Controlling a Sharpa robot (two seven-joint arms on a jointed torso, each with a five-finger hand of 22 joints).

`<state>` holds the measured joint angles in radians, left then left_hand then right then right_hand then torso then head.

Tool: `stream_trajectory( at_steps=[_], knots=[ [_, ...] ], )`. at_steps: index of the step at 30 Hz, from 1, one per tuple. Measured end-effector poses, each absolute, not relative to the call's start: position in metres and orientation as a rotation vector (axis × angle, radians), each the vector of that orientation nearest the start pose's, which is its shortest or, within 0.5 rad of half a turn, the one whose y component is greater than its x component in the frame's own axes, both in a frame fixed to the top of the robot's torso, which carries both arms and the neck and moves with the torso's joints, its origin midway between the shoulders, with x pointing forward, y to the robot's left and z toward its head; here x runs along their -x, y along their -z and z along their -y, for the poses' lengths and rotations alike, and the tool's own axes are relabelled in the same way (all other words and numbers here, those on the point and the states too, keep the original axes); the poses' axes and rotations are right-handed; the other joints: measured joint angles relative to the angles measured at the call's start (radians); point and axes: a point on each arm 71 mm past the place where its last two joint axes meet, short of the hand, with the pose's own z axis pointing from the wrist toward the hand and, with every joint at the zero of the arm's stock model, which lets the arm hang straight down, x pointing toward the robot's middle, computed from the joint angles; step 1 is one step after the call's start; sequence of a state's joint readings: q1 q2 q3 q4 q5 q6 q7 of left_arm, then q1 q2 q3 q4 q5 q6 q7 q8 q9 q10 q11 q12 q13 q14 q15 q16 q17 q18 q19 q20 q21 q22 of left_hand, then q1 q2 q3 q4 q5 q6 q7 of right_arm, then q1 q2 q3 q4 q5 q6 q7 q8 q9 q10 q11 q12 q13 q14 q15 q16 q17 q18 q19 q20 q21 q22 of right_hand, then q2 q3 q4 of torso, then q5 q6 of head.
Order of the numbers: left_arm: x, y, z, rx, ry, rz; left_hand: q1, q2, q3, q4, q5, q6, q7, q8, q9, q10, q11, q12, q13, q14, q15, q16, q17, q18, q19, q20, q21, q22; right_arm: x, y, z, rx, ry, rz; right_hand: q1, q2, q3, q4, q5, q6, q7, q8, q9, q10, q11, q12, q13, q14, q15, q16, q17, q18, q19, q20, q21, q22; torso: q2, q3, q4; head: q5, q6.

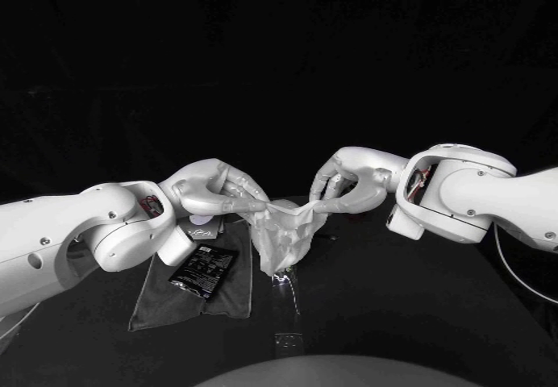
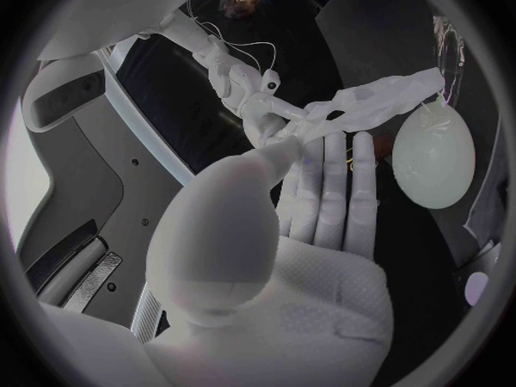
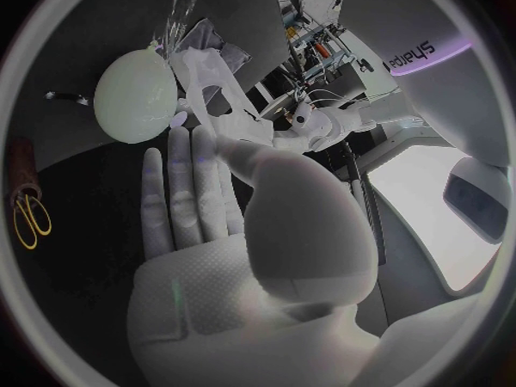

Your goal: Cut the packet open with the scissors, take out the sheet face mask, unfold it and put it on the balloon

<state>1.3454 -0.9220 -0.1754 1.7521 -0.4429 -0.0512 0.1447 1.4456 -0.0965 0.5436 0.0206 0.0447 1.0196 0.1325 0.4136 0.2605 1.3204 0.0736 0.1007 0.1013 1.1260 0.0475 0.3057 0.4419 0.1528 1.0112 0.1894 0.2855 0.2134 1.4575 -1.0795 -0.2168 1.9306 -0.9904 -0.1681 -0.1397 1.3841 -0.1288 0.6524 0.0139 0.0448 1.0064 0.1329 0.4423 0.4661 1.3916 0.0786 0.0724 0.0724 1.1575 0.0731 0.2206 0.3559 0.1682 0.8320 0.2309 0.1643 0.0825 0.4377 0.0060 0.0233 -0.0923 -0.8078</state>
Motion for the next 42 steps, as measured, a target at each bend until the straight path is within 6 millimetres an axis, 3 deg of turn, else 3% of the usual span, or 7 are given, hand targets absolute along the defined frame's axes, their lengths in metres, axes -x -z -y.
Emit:
stream_trajectory(
  at_steps=[6, 12, 15, 23, 31, 42],
  knots=[
    [-0.436, 0.182, -0.169, 0.514, 1.478, -2.020, -0.001, -0.001, 0.000, 0.000, 0.000, 0.000, 0.000, 0.000, 0.006, 0.000, 0.000, 0.000, 0.000, 0.000, 0.000, 0.000, 0.000, 0.000, 0.000, 0.000, 0.000, 0.001, -0.412, 0.141, 0.190, -0.050, -0.926, -1.959, 0.000, 0.000, 0.000, 0.000, 0.000, 0.000, 0.000, 0.000, 0.000, 0.000, 0.000, 0.000, 0.000, 0.000, 0.000, 0.000, 0.001, 0.000, 0.000, 0.000, 0.000, 0.000, 0.005, -0.0001, -0.0004, 0.004, -0.014],
    [-0.438, 0.191, -0.165, 0.522, 1.465, -2.047, -0.001, -0.001, 0.000, 0.000, 0.000, 0.000, 0.000, -0.002, 0.006, 0.000, 0.000, 0.000, 0.000, 0.000, 0.000, 0.000, 0.000, 0.000, 0.000, 0.000, 0.000, 0.001, -0.413, 0.154, 0.185, -0.042, -0.903, -1.992, 0.000, 0.000, 0.000, 0.000, 0.000, -0.001, 0.001, 0.000, 0.000, 0.000, 0.000, 0.000, 0.000, 0.000, 0.000, 0.000, 0.001, -0.002, 0.000, 0.000, 0.000, 0.000, 0.008, -0.0003, -0.0010, 0.004, -0.027],
    [-0.440, 0.195, -0.164, 0.522, 1.458, -2.056, -0.001, -0.001, 0.000, 0.000, 0.000, 0.000, 0.000, 0.001, 0.006, 0.000, 0.000, 0.000, 0.000, 0.000, 0.000, 0.000, 0.000, 0.000, -0.001, 0.001, 0.000, 0.001, -0.416, 0.158, 0.183, -0.036, -0.886, -2.002, 0.000, 0.000, 0.000, 0.000, 0.000, -0.001, 0.001, -0.002, 0.000, 0.000, 0.000, 0.000, 0.000, 0.000, 0.000, 0.000, 0.001, 0.009, 0.000, 0.000, 0.000, 0.000, 0.007, -0.0005, -0.0004, 0.003, -0.030],
    [-0.454, 0.204, -0.172, 0.524, 1.393, -2.059, -0.003, -0.003, 0.000, 0.000, 0.000, 0.002, 0.002, 0.001, 0.006, 0.000, 0.000, 0.000, 0.000, 0.000, 0.000, 0.000, 0.001, 0.000, -0.004, 0.004, 0.000, 0.001, -0.430, 0.169, 0.185, -0.037, -0.828, -2.024, 0.000, 0.000, 0.000, 0.000, -0.001, -0.002, 0.001, -0.004, 0.000, 0.000, 0.000, 0.000, 0.000, 0.000, 0.000, 0.000, 0.001, 0.009, 0.000, 0.000, 0.000, 0.000, 0.006, -0.0001, 0.0008, 0.004, -0.031],
    [-0.467, 0.209, -0.171, 0.516, 1.350, -2.055, -0.004, -0.004, 0.000, 0.000, -0.001, 0.002, 0.002, 0.001, 0.006, 0.000, 0.000, 0.000, 0.000, 0.000, 0.000, 0.000, 0.001, 0.000, -0.004, 0.004, 0.000, 0.002, -0.450, 0.176, 0.187, -0.059, -0.764, -2.011, -0.003, -0.003, 0.000, 0.000, -0.001, 0.001, -0.001, 0.000, 0.000, 0.000, 0.000, 0.000, 0.000, 0.000, 0.000, 0.000, 0.000, 0.009, 0.000, 0.000, 0.000, 0.000, 0.009, -0.0005, 0.0002, 0.003, -0.028],
    [-0.488, 0.212, -0.166, 0.528, 1.289, -2.024, -0.005, -0.005, 0.000, 0.000, -0.001, 0.002, 0.002, 0.001, 0.006, 0.000, 0.000, 0.000, 0.001, 0.000, 0.000, 0.000, 0.000, 0.000, -0.004, 0.004, 0.000, 0.002, -0.473, 0.180, 0.185, -0.075, -0.712, -1.984, -0.005, -0.005, 0.003, -0.003, -0.003, 0.003, 0.001, 0.001, 0.000, 0.000, 0.001, 0.000, 0.000, 0.000, 0.000, 0.000, 0.001, 0.009, 0.000, 0.000, 0.000, 0.000, 0.009, 0.0005, -0.0002, 0.008, -0.033]
  ],
)
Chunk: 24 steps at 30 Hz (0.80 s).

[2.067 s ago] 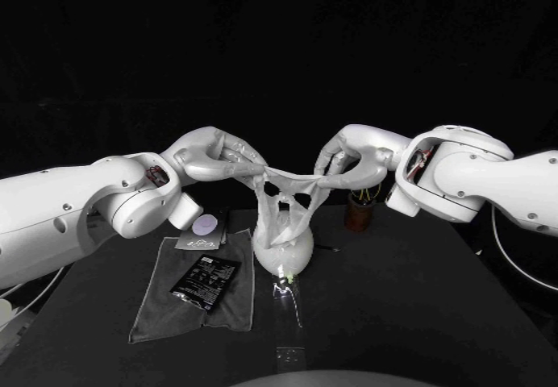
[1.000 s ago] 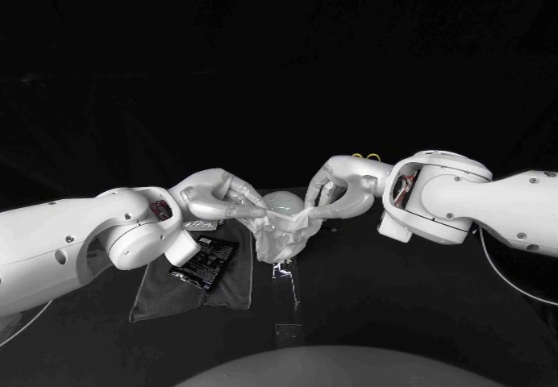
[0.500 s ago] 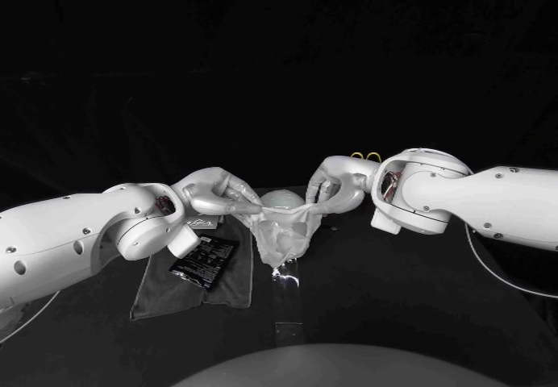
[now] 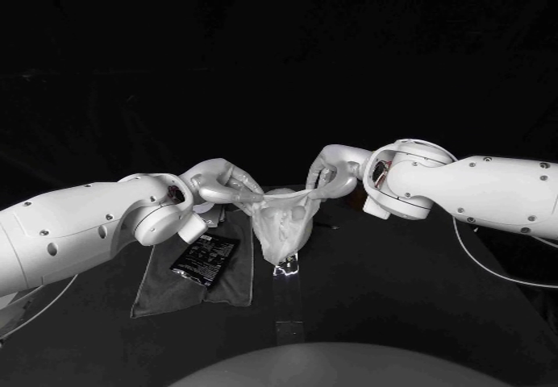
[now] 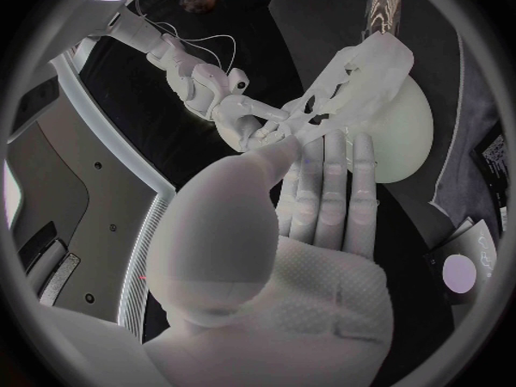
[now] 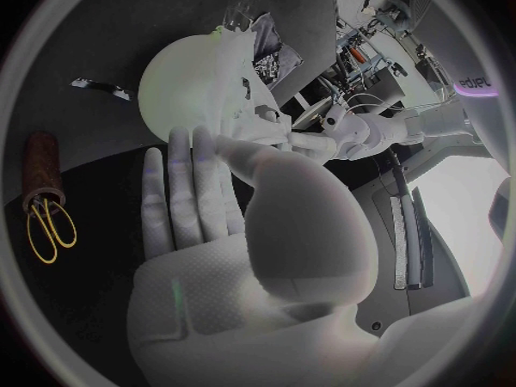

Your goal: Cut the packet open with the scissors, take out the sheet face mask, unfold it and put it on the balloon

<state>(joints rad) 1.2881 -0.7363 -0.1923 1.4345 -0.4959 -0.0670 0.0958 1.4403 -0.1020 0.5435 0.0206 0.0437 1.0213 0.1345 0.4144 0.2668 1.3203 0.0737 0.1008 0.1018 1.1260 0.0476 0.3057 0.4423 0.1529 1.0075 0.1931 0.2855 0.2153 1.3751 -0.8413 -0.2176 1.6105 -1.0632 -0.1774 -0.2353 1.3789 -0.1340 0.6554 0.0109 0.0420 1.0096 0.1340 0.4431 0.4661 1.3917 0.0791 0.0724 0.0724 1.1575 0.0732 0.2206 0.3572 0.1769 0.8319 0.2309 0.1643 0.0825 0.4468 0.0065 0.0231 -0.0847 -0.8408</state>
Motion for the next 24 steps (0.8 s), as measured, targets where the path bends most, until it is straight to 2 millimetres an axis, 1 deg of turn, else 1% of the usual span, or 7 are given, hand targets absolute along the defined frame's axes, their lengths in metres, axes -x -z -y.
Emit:
stream_trajectory(
  at_steps=[8, 13, 20, 24],
  knots=[
    [-0.499, 0.209, -0.166, 0.524, 1.258, -1.993, 0.000, 0.000, 0.000, 0.000, 0.000, 0.000, 0.000, -0.001, 0.000, 0.000, 0.000, 0.000, 0.000, 0.000, 0.000, 0.000, 0.000, 0.000, 0.000, 0.000, 0.000, 0.000, -0.481, 0.180, 0.183, -0.069, -0.694, -1.971, 0.001, 0.001, 0.000, 0.000, 0.001, 0.000, 0.000, -0.001, 0.000, 0.000, 0.000, 0.000, 0.000, 0.000, 0.000, 0.000, 0.000, 0.000, 0.000, 0.000, 0.000, 0.000, 0.001, 0.0012, -0.0003, 0.000, -0.001],
    [-0.508, 0.206, -0.168, 0.519, 1.233, -1.971, 0.003, 0.002, 0.000, 0.000, -0.003, 0.000, 0.000, -0.001, 0.000, 0.000, 0.000, 0.000, 0.000, 0.000, 0.000, 0.000, 0.000, 0.000, 0.000, 0.000, 0.004, 0.001, -0.487, 0.180, 0.182, -0.067, -0.680, -1.962, 0.002, 0.002, 0.000, 0.000, 0.003, 0.000, 0.000, -0.002, 0.000, 0.001, 0.002, 0.000, 0.000, 0.000, 0.000, 0.000, 0.000, -0.001, 0.000, 0.000, 0.000, 0.000, 0.000, 0.0002, -0.0004, -0.001, -0.002],
    [-0.522, 0.197, -0.172, 0.501, 1.196, -1.932, 0.003, 0.003, 0.000, 0.000, 0.001, 0.000, 0.000, -0.005, 0.000, 0.000, 0.000, 0.000, 0.000, 0.000, 0.000, -0.004, 0.001, 0.000, 0.000, 0.000, 0.004, 0.002, -0.493, 0.178, 0.177, -0.049, -0.670, -1.950, 0.003, 0.003, 0.000, 0.000, 0.003, -0.001, 0.000, -0.004, 0.000, 0.001, 0.002, 0.000, 0.000, 0.000, 0.000, 0.000, 0.000, -0.002, 0.000, 0.000, 0.000, 0.000, 0.000, 0.0000, 0.0001, -0.001, -0.001],
    [-0.527, 0.193, -0.172, 0.488, 1.186, -1.920, 0.003, 0.003, 0.000, 0.000, 0.001, 0.000, 0.000, -0.002, 0.000, 0.000, 0.000, 0.000, 0.000, 0.001, 0.001, -0.004, 0.001, 0.000, 0.000, 0.000, 0.004, 0.002, -0.497, 0.176, 0.177, -0.039, -0.661, -1.941, 0.003, 0.003, 0.000, 0.000, 0.003, -0.001, 0.001, -0.005, 0.000, 0.001, 0.002, 0.000, 0.000, 0.000, 0.000, -0.002, -0.001, -0.007, 0.000, 0.000, 0.000, 0.000, 0.001, -0.0001, 0.0002, 0.000, -0.001]
  ],
)
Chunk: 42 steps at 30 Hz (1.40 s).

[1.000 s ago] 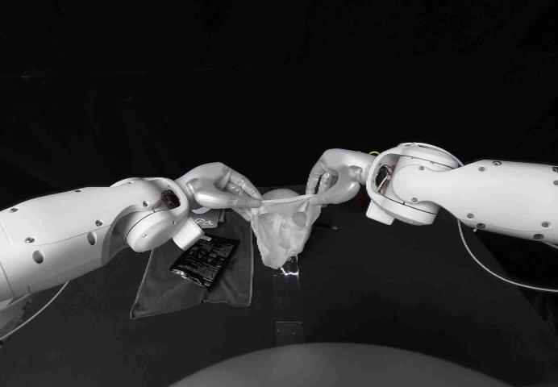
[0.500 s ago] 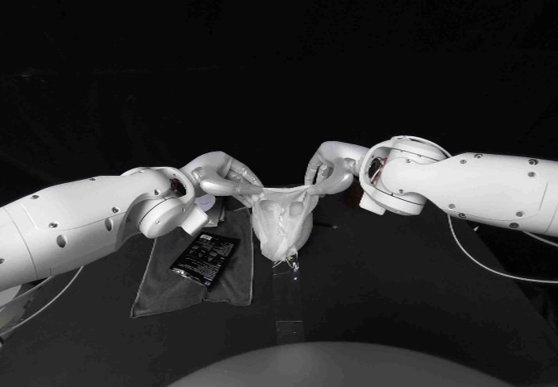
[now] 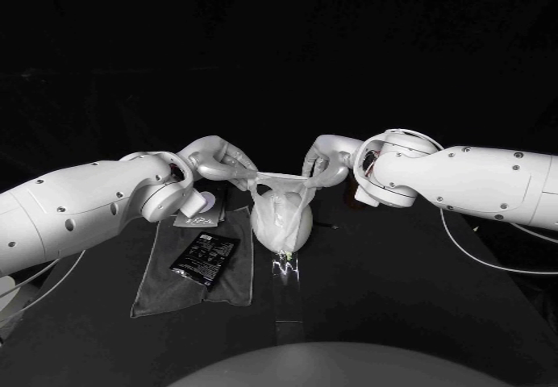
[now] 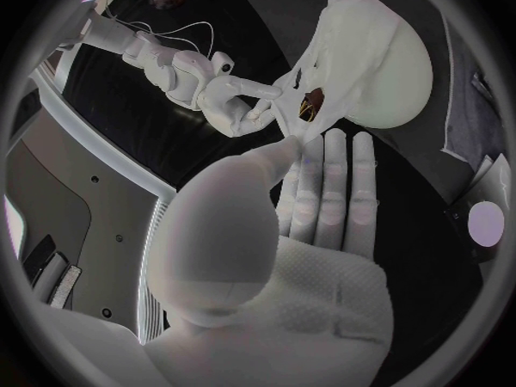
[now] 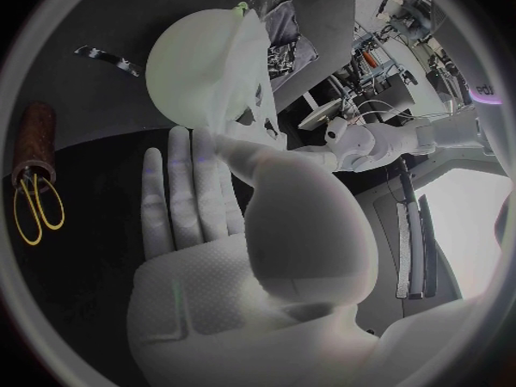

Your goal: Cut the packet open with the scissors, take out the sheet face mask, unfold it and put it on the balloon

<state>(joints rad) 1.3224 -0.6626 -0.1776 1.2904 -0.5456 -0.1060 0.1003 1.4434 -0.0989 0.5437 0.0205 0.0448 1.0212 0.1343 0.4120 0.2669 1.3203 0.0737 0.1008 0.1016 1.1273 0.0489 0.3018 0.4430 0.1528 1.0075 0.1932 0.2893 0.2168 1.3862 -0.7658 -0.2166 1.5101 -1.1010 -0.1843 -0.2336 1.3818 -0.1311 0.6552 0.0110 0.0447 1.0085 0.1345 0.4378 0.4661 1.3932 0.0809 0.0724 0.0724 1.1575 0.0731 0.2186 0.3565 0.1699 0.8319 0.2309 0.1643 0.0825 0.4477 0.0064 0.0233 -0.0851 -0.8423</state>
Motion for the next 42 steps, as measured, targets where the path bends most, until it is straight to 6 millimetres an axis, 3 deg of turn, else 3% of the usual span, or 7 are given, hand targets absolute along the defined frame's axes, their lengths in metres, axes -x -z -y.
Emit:
stream_trajectory(
  at_steps=[9, 26, 42],
  knots=[
    [-0.530, 0.190, -0.169, 0.450, 1.167, -1.916, 0.000, 0.000, 0.003, -0.003, 0.000, 0.000, 0.000, 0.002, 0.000, 0.000, 0.000, 0.000, 0.000, 0.000, 0.000, 0.000, 0.000, 0.000, -0.004, -0.004, 0.000, 0.001, -0.513, 0.169, 0.179, -0.003, -0.622, -1.923, 0.000, 0.000, 0.000, 0.000, 0.000, -0.002, 0.001, 0.004, 0.000, 0.000, 0.000, 0.000, 0.000, 0.000, 0.000, -0.002, 0.000, -0.001, 0.000, 0.000, 0.000, 0.000, 0.000, 0.0000, 0.0008, -0.001, -0.002],
    [-0.538, 0.195, -0.153, 0.437, 1.107, -1.950, 0.000, 0.000, 0.003, -0.003, -0.001, -0.002, -0.002, 0.002, 0.000, 0.000, 0.000, 0.000, 0.001, 0.000, 0.000, 0.000, 0.000, 0.000, -0.004, -0.004, 0.000, 0.001, -0.526, 0.175, 0.171, 0.104, -0.582, -1.999, -0.004, 0.006, 0.000, 0.000, -0.003, 0.000, -0.001, 0.001, 0.000, -0.005, -0.002, -0.004, 0.000, 0.000, 0.000, -0.005, 0.000, -0.001, 0.000, 0.000, 0.000, 0.000, -0.001, -0.0002, 0.0008, -0.001, -0.003],
    [-0.556, 0.200, -0.158, 0.426, 1.001, -1.947, 0.000, 0.000, 0.003, -0.003, -0.003, -0.005, -0.002, 0.001, 0.007, 0.000, 0.000, -0.005, 0.001, 0.000, 0.000, 0.000, 0.000, 0.000, -0.007, 0.000, 0.000, 0.003, -0.539, 0.180, 0.167, 0.085, -0.555, -1.992, -0.008, 0.010, -0.002, 0.002, 0.000, -0.005, 0.001, -0.003, 0.008, -0.009, 0.002, -0.004, -0.002, -0.004, 0.004, -0.011, 0.000, -0.002, 0.011, 0.000, 0.000, 0.002, 0.002, -0.0004, 0.0001, 0.000, 0.001]
  ],
)
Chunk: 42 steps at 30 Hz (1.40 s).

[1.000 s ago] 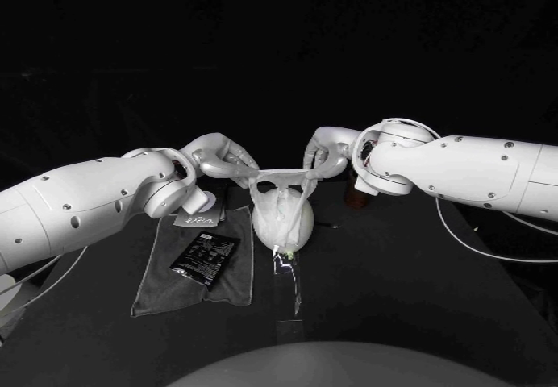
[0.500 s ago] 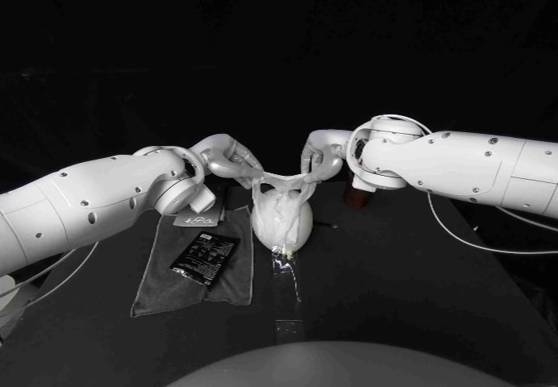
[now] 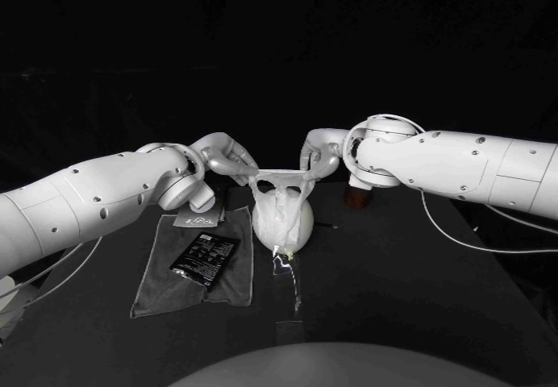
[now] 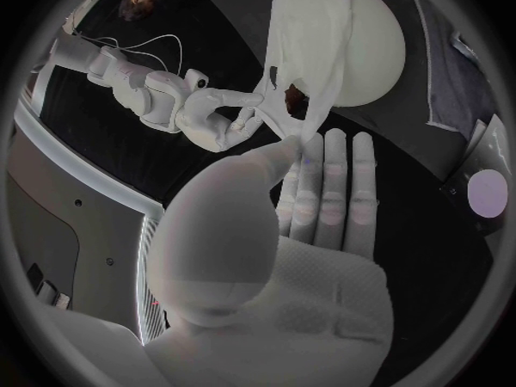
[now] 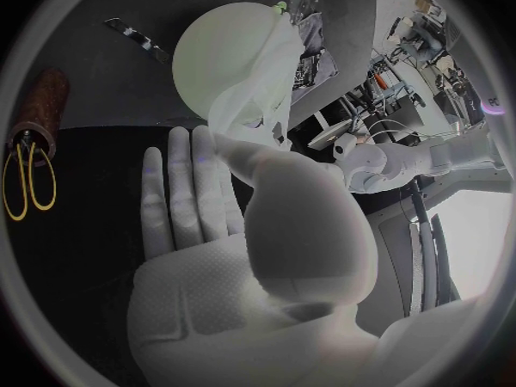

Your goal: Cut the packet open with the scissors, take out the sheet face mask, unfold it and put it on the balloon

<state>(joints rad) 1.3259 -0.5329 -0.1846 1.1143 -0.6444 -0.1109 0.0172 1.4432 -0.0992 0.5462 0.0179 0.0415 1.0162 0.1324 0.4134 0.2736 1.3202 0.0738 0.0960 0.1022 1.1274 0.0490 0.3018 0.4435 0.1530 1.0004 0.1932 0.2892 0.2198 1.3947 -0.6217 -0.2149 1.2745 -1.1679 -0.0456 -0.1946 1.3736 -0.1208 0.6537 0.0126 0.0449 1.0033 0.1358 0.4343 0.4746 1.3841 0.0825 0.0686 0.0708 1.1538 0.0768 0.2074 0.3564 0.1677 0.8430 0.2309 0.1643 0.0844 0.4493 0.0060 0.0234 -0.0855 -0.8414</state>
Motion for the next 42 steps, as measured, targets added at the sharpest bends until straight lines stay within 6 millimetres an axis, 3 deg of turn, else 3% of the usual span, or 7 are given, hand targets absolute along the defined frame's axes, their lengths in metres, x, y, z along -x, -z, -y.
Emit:
stream_trajectory(
  at_steps=[11, 14, 23, 38, 42],
  knots=[
    [-0.558, 0.208, -0.150, 0.404, 0.977, -1.979, -0.001, -0.001, 0.003, -0.003, 0.003, 0.000, 0.000, -0.005, 0.019, -0.002, 0.002, 0.000, 0.000, 0.000, 0.000, 0.000, 0.000, 0.000, 0.000, 0.000, 0.004, 0.001, -0.548, 0.188, 0.167, 0.046, -0.549, -2.006, 0.000, 0.000, -0.003, -0.002, 0.000, -0.005, 0.001, 0.003, 0.003, -0.009, -0.002, 0.000, -0.001, -0.004, 0.004, -0.004, 0.000, -0.003, 0.000, 0.000, 0.000, 0.001, 0.002, 0.0004, 0.0007, -0.001, -0.005],
    [-0.558, 0.211, -0.147, 0.401, 0.974, -1.988, -0.001, -0.001, 0.003, -0.003, 0.003, 0.000, 0.000, -0.006, 0.020, -0.002, 0.002, 0.000, 0.000, 0.000, 0.000, 0.000, 0.000, 0.000, 0.000, 0.000, 0.004, 0.001, -0.550, 0.190, 0.168, 0.038, -0.548, -2.017, 0.000, 0.000, -0.003, -0.002, 0.000, -0.005, 0.001, 0.003, 0.003, -0.009, -0.002, 0.000, -0.002, -0.004, 0.004, -0.004, -0.001, 0.009, 0.000, 0.000, 0.000, 0.001, 0.002, 0.0006, 0.0008, -0.001, -0.007],
    [-0.560, 0.218, -0.139, 0.403, 0.959, -2.003, -0.001, -0.001, 0.006, -0.006, 0.003, -0.002, -0.001, -0.003, 0.021, -0.002, 0.002, 0.000, 0.000, 0.000, 0.000, -0.004, 0.000, 0.000, -0.004, -0.004, 0.004, 0.003, -0.555, 0.195, 0.168, 0.027, -0.551, -2.036, 0.000, 0.000, -0.004, -0.001, -0.001, -0.006, 0.003, 0.002, 0.003, -0.009, -0.002, 0.000, -0.002, -0.004, 0.004, -0.004, -0.001, 0.009, 0.000, 0.000, 0.000, 0.001, 0.000, 0.0006, 0.0000, 0.000, -0.009],
    [-0.567, 0.221, -0.137, 0.389, 0.918, -1.998, 0.003, 0.003, 0.006, -0.006, 0.001, 0.002, 0.002, -0.004, 0.021, -0.002, 0.002, 0.000, 0.001, 0.000, 0.000, -0.004, 0.001, 0.000, -0.007, 0.000, 0.008, 0.005, -0.555, 0.208, 0.166, 0.023, -0.557, -2.059, 0.000, 0.000, -0.007, -0.004, -0.001, -0.011, 0.004, -0.001, 0.002, -0.012, 0.002, 0.000, -0.001, -0.007, 0.007, -0.004, -0.001, 0.009, 0.000, 0.000, 0.000, 0.001, 0.001, 0.0015, 0.0001, 0.002, -0.009],
    [-0.568, 0.224, -0.138, 0.374, 0.899, -1.997, 0.003, 0.003, 0.009, -0.009, 0.000, 0.002, 0.002, -0.004, 0.021, -0.002, 0.002, 0.000, 0.001, 0.000, 0.000, -0.004, 0.000, 0.000, -0.007, 0.000, 0.008, 0.005, -0.556, 0.209, 0.168, 0.017, -0.551, -2.058, 0.000, 0.000, -0.007, -0.004, -0.001, -0.011, 0.004, -0.002, 0.003, -0.012, 0.002, 0.000, -0.001, -0.007, 0.007, -0.004, -0.001, 0.009, 0.000, 0.000, 0.000, 0.001, 0.002, 0.0012, -0.0001, 0.005, -0.015]
  ],
)
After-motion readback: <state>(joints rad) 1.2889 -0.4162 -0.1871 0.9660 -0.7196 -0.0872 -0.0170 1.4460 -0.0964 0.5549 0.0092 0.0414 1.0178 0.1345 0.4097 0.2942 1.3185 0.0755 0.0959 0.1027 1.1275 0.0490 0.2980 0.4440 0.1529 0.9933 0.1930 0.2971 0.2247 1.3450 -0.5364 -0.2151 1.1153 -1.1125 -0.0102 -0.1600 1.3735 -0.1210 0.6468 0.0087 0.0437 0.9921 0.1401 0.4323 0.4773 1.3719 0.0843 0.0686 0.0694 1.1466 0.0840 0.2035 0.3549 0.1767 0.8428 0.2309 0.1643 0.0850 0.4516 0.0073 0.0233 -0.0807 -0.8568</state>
